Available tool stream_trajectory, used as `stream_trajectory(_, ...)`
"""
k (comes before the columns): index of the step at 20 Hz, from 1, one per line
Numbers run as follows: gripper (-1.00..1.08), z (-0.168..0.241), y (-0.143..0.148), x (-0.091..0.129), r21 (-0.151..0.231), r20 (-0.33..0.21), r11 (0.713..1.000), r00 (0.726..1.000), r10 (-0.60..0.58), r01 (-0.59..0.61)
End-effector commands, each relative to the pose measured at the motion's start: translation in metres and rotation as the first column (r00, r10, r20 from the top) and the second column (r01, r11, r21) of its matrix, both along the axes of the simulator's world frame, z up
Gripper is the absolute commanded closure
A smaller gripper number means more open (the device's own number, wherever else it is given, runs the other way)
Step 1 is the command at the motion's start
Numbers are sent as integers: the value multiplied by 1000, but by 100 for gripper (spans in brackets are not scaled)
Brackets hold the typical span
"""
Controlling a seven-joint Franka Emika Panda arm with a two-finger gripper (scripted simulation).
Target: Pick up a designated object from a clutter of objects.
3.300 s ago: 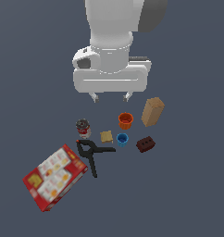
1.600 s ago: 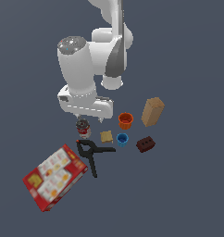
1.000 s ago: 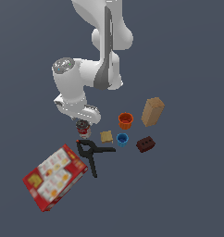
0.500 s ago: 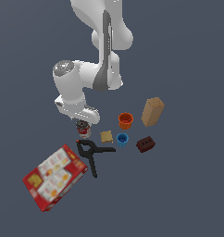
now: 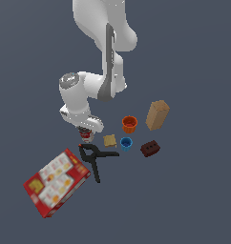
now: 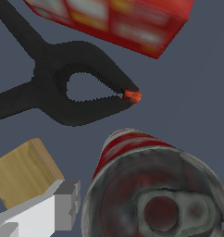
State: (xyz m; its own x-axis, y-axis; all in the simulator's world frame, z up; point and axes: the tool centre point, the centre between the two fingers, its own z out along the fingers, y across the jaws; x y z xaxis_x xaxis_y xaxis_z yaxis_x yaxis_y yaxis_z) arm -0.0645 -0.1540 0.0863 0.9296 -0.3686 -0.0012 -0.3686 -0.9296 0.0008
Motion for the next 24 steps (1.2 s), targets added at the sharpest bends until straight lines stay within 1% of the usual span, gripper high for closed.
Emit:
stream_trajectory(1,-92,-7,0,0,0,1,1000,1000,0,0)
stream_trajectory(4,-92,-9,0,0,0,1,1000,1000,0,0)
stream_trajectory(5,108,-9,0,0,0,1,1000,1000,0,0)
stream_trajectory(17,108,-7,0,0,0,2,1000,1000,0,0)
stream_trajectory(24,108,10,-4,-4,0,2,1000,1000,0,0)
